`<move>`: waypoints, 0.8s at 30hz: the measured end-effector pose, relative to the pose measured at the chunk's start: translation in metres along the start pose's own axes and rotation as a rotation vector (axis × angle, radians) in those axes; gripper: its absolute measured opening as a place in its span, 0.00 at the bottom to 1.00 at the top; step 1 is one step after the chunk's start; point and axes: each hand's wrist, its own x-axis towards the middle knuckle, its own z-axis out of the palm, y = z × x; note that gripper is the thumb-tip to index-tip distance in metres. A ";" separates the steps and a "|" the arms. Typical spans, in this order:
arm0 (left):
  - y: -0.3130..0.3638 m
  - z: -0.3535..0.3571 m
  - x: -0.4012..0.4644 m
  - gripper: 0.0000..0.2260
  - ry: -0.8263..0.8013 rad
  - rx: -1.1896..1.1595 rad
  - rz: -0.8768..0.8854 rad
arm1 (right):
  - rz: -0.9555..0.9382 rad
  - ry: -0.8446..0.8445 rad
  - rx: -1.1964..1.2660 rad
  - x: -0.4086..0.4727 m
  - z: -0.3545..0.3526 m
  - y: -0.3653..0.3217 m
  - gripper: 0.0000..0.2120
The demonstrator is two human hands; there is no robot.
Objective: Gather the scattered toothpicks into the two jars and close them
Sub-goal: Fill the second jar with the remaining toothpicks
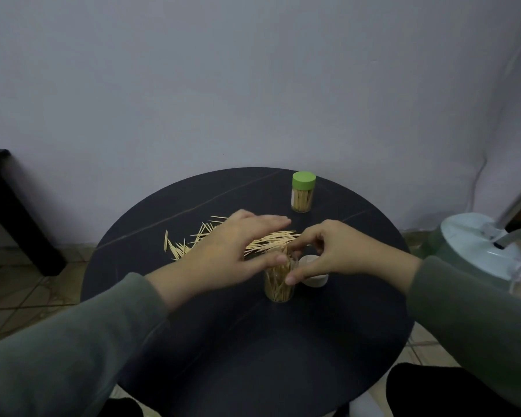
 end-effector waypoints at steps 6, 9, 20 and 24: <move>-0.002 -0.005 0.000 0.19 -0.092 0.115 0.179 | -0.006 0.011 -0.004 -0.001 -0.001 -0.003 0.26; -0.008 -0.012 0.000 0.14 0.003 0.111 0.253 | -0.002 0.007 -0.020 0.000 -0.001 -0.003 0.28; -0.017 -0.004 -0.002 0.13 0.029 0.028 0.202 | -0.013 -0.098 -0.106 -0.002 -0.009 -0.005 0.29; -0.022 0.004 0.006 0.09 0.188 0.044 -0.075 | -0.007 -0.087 -0.213 0.001 -0.012 0.000 0.20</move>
